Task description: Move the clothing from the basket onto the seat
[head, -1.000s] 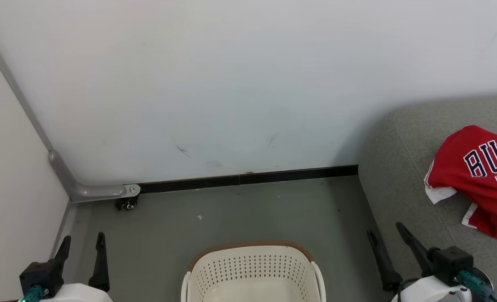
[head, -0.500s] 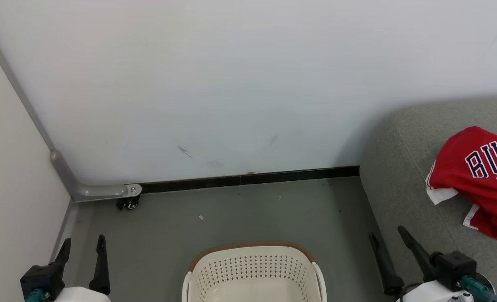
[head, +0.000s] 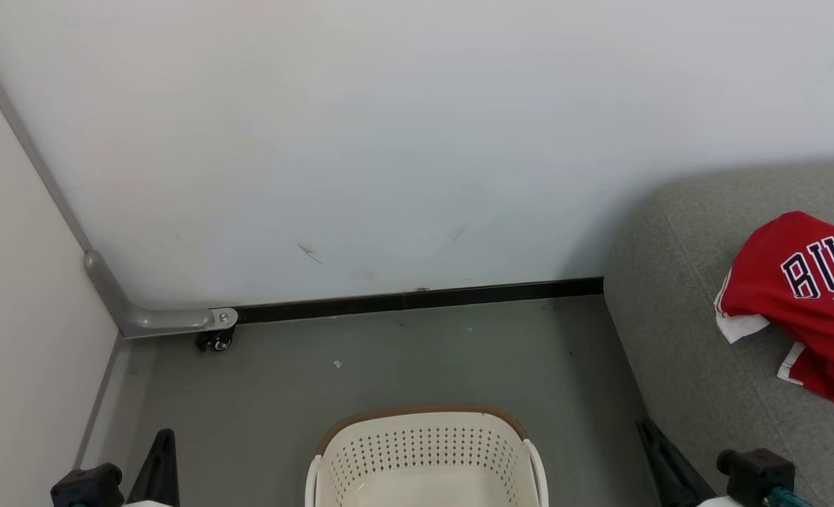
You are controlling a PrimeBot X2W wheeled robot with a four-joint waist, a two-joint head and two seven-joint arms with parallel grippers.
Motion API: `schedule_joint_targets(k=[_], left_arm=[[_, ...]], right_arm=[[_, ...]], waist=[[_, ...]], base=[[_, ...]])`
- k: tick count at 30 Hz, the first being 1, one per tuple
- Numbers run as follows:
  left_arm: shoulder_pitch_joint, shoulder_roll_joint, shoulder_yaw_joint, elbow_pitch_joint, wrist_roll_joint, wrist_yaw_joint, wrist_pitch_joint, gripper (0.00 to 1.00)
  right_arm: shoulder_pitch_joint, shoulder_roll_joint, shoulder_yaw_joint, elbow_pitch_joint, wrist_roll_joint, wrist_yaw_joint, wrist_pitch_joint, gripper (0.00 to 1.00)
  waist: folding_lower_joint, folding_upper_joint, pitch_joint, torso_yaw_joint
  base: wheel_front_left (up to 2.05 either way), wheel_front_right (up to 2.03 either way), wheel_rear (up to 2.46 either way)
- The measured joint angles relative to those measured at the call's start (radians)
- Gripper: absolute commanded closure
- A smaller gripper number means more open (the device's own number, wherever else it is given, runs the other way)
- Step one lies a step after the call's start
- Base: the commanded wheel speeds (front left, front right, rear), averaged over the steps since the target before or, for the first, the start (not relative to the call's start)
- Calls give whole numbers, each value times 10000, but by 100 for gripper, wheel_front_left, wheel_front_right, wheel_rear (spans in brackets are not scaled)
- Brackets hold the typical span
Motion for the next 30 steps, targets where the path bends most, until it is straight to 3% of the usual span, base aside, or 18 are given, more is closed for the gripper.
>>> schedule_joint_targets(k=[12, 30], left_arm=[[0, -351, 550, -15, -1104, -487, 435, 100], [-1, -867, 1369, -36, -2750, -1302, 1058, 100]], right_arm=[[32, 0, 48, -257, 2213, 0, 138, 100], [-56, -104, -299, -211, 5101, 0, 832, 100]], waist=[[9, 0, 93, 4], [149, 0, 128, 23]], base=[[0, 0, 0], [0, 0, 0]])
